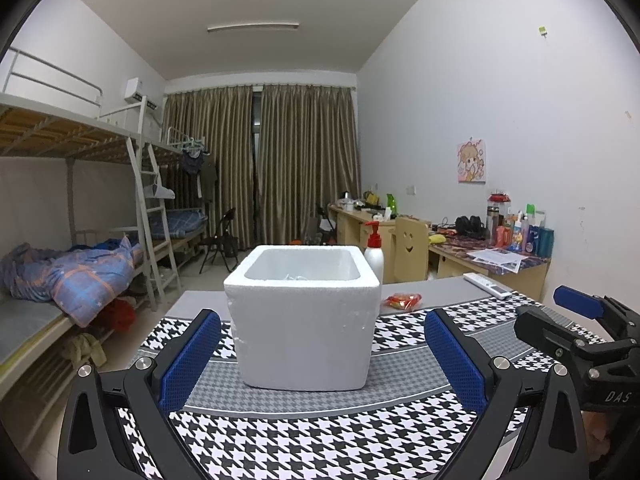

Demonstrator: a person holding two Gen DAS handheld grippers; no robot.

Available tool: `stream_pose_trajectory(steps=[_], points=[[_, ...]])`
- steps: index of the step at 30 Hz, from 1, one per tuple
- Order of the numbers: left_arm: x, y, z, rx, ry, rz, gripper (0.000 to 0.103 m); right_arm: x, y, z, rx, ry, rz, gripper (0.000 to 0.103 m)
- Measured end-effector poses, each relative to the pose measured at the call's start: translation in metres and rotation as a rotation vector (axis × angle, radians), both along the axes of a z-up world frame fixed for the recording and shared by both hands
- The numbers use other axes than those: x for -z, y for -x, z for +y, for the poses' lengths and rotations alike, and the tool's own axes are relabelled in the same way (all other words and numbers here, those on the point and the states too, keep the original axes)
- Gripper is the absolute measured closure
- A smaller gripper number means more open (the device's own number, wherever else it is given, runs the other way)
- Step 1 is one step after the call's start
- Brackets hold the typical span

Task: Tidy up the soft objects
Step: 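Withdraw both tools up and away from the foam box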

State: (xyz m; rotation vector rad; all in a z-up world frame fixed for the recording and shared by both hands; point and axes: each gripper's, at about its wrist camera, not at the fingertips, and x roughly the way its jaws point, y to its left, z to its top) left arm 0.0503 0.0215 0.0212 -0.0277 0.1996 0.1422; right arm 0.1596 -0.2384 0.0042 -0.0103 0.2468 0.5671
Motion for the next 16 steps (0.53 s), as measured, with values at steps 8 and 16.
stream_pose_trajectory(steps=[8, 16], points=[[0.0029, 0.0005, 0.0004, -0.002, -0.003, 0.010, 0.001, 0.0003, -0.0005, -0.0021, 0.021, -0.003, -0.001, 0.001], [0.0041, 0.0013, 0.0010, 0.004, 0.000, 0.009, 0.001, 0.0025, -0.0023, -0.0005, 0.028, 0.002, 0.007, 0.001]])
